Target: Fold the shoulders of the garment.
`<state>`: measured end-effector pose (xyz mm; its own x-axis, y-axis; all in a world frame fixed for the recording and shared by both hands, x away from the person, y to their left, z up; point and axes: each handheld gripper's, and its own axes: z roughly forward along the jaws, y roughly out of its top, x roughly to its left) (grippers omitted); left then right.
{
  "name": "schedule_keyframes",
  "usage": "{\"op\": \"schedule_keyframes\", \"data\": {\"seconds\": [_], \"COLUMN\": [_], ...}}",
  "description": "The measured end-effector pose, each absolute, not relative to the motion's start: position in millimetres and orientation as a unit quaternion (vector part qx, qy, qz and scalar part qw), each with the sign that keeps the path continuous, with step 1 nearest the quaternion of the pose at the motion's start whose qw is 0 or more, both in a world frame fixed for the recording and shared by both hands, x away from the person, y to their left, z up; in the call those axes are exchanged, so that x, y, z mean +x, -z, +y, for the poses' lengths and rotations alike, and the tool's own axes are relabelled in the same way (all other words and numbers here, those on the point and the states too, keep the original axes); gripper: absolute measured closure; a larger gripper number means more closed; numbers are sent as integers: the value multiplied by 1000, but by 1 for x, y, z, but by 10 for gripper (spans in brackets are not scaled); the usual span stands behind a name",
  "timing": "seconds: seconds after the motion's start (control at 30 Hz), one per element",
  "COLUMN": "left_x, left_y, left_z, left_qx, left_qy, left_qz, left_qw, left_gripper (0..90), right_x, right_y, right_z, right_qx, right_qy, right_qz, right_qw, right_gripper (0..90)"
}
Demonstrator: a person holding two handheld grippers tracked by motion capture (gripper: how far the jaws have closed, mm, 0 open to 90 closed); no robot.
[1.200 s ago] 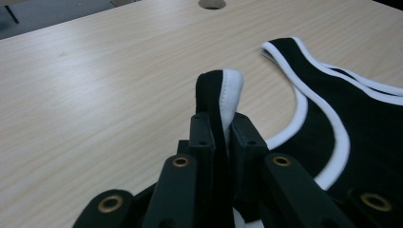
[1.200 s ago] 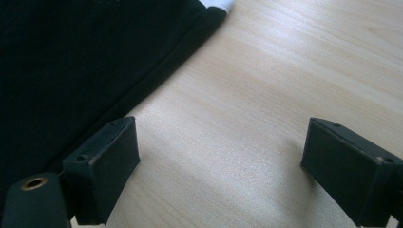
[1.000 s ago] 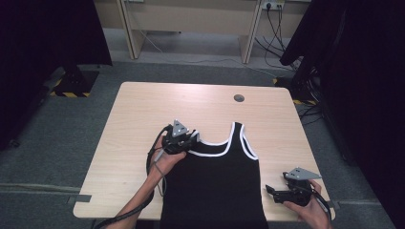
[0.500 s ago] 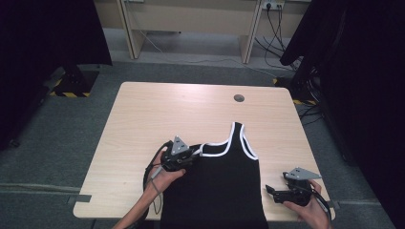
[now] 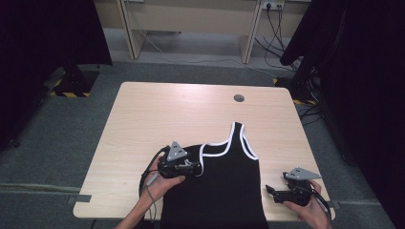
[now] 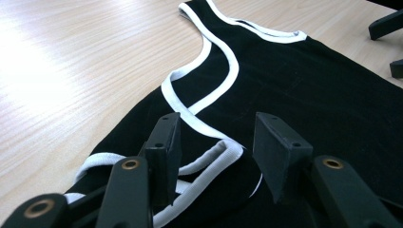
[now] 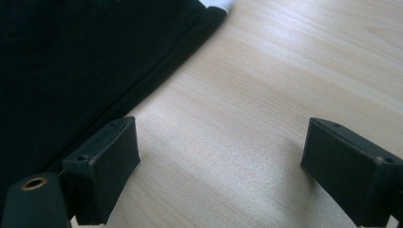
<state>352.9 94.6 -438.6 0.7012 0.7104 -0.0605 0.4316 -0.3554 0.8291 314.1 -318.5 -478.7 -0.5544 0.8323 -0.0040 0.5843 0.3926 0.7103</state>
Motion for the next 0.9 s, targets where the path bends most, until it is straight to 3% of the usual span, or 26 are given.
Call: {"op": "schedule_keyframes", "data": {"seconds": [0.37, 0.6, 0.9], "left_x": [367, 345, 328], "left_y": [452, 466, 478], "left_z": [91, 95, 107], "left_qx": [809, 835, 837], "left_qy": [-178, -201, -202], "left_qz": [370, 349, 351], "left_qw": [421, 374, 367], "left_gripper": [489, 471, 453], "right_x": [314, 314, 314], "right_y": [479, 479, 479], "right_z": [-319, -319, -319], "right_qx": [435, 435, 435], "right_qy": [-338, -338, -338], "right_qz": [814, 814, 814], "right_qw": [183, 183, 183], "right_gripper": [126, 126, 126]}}
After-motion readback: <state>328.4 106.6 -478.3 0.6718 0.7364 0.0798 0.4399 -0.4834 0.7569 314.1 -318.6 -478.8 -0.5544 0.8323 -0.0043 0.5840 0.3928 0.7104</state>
